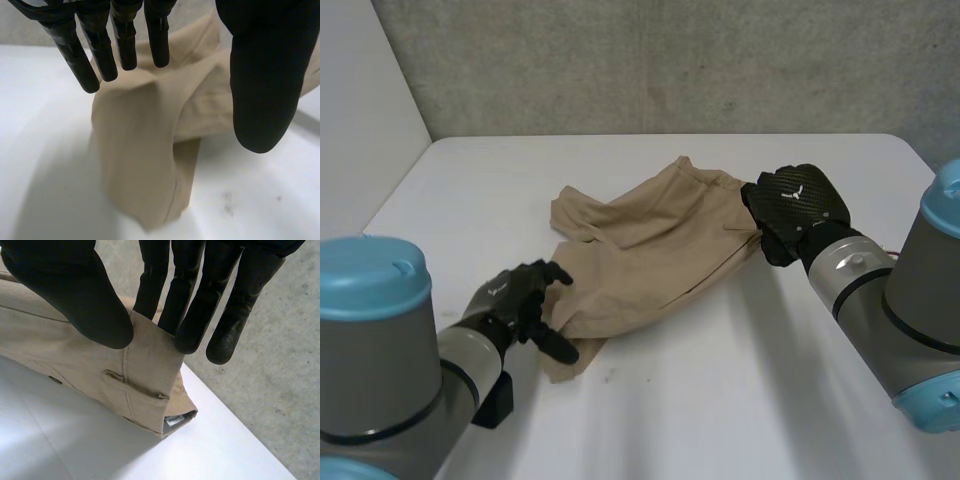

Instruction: Fold the shorts.

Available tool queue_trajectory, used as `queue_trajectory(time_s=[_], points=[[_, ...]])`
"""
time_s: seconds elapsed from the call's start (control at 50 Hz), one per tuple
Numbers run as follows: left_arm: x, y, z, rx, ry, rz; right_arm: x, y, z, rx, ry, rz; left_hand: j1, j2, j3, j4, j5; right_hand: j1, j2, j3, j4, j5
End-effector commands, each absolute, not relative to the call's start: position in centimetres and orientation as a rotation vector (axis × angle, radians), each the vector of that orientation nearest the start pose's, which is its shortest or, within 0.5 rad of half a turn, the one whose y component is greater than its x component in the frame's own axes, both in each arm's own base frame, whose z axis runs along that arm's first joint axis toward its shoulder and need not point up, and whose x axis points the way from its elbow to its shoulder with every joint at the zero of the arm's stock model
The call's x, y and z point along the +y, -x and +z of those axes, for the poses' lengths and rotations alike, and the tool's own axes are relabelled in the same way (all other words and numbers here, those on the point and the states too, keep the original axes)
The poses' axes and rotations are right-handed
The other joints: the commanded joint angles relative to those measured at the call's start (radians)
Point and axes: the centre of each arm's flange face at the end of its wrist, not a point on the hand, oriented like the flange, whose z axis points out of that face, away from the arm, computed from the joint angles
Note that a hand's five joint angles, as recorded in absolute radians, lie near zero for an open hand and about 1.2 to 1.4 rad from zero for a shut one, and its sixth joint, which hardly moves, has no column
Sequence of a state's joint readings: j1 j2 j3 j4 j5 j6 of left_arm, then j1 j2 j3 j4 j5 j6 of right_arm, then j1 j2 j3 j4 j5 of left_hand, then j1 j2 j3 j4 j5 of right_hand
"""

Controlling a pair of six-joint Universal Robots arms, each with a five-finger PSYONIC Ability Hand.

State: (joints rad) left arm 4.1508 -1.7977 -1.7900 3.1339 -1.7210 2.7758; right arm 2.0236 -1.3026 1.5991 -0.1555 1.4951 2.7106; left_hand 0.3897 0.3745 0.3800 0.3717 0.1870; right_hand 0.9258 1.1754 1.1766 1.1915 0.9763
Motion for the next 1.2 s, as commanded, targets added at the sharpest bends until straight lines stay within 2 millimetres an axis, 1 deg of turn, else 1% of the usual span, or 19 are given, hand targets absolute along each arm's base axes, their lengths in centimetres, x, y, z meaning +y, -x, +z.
queue_trajectory(time_s=[0.02,0.18,0.32,0.54,0.62,0.64,0.66,0.68,0.7,0.76,0.78,0.8,0.84,0.92,0.96,1.02,1.04,1.1,1.2], points=[[-18.4,24.5,16.3,2.942,-0.033,-1.698,-25.7,-27.4,22.2,2.087,1.052,-2.008,0.012,0.027,0.021,0.030,0.040,0.470,0.221,0.220,0.205,0.245],[-18.0,24.2,15.9,2.919,-0.023,-1.690,-25.7,-27.3,22.1,2.092,1.052,-2.003,0.021,0.036,0.030,0.039,0.049,0.470,0.221,0.220,0.205,0.245],[-18.8,24.5,15.6,2.901,-0.001,-1.747,-25.4,-27.5,22.0,2.088,1.061,-1.994,0.059,0.074,0.068,0.077,0.087,0.470,0.221,0.220,0.205,0.245],[-19.9,25.2,13.2,2.927,0.036,-1.695,-25.3,-27.6,21.7,2.093,1.069,-1.982,0.144,0.159,0.153,0.162,0.172,0.470,0.221,0.220,0.205,0.245],[-20.4,25.6,12.7,2.932,0.058,-1.704,-25.3,-27.6,21.6,2.095,1.070,-1.980,0.287,0.302,0.297,0.305,0.315,0.470,0.221,0.220,0.205,0.245],[-20.8,25.7,12.8,2.915,0.078,-1.728,-25.3,-27.6,21.6,2.099,1.069,-1.980,0.523,0.538,0.533,0.541,0.551,0.470,0.221,0.220,0.205,0.245],[-20.8,25.7,12.8,2.915,0.078,-1.728,-25.3,-27.5,21.5,2.102,1.068,-1.979,0.525,0.541,0.535,0.543,0.554,0.470,0.221,0.220,0.205,0.245],[-21.0,25.6,12.9,2.901,0.092,-1.747,-25.3,-27.5,21.5,2.109,1.067,-1.984,0.688,0.703,0.698,0.706,0.716,0.470,0.221,0.220,0.205,0.245],[-21.6,25.6,13.4,2.870,0.129,-1.797,-25.3,-27.4,21.6,2.110,1.069,-1.989,1.003,1.019,1.013,1.021,1.032,0.470,0.221,0.220,0.205,0.245],[-22.9,25.3,15.7,2.790,0.187,-1.946,-25.4,-27.5,21.8,2.109,1.075,-1.998,1.007,1.022,1.016,1.025,1.035,0.470,0.221,0.220,0.205,0.245],[-23.1,25.2,16.9,2.765,0.203,-2.003,-25.5,-27.5,21.9,2.110,1.080,-1.997,1.007,1.022,1.016,1.025,1.035,0.470,0.221,0.220,0.205,0.245],[-23.6,24.8,19.2,2.713,0.223,-2.105,-25.5,-27.4,21.9,2.115,1.088,-1.995,1.007,1.022,1.016,1.025,1.035,0.470,0.221,0.220,0.205,0.245],[-23.9,24.4,21.4,2.655,0.221,-2.189,-25.5,-27.1,22.1,2.138,1.128,-1.988,1.007,1.022,1.016,1.025,1.035,0.470,0.221,0.220,0.205,0.245],[-23.4,24.4,25.4,2.553,-0.004,-2.336,-25.4,-26.9,23.2,2.165,1.184,-1.963,1.007,1.022,1.016,1.025,1.035,0.470,0.221,0.220,0.205,0.245],[-22.4,24.6,27.7,2.480,-0.218,-2.412,-25.4,-26.9,24.1,2.164,1.181,-1.968,1.007,1.022,1.016,1.025,1.035,0.470,0.221,0.220,0.205,0.245],[-21.1,24.7,29.5,2.397,-0.441,-2.449,-24.9,-26.5,27.2,2.127,1.164,-2.028,1.007,1.022,1.016,1.025,1.035,0.470,0.221,0.220,0.205,0.245],[-20.2,24.8,30.3,2.340,-0.582,-2.455,-24.7,-26.3,28.0,2.118,1.155,-2.046,1.007,1.022,1.016,1.025,1.035,0.470,0.221,0.220,0.205,0.245],[-18.9,24.7,31.8,2.227,-0.772,-2.448,-24.0,-25.5,30.8,2.081,1.123,-2.113,1.007,1.022,1.016,1.025,1.035,0.470,0.221,0.220,0.205,0.245],[-17.3,24.3,34.0,2.127,-0.853,-2.468,-22.6,-25.0,33.6,2.015,1.089,-2.184,1.007,1.022,1.016,1.025,1.035,0.470,0.221,0.220,0.205,0.245]])
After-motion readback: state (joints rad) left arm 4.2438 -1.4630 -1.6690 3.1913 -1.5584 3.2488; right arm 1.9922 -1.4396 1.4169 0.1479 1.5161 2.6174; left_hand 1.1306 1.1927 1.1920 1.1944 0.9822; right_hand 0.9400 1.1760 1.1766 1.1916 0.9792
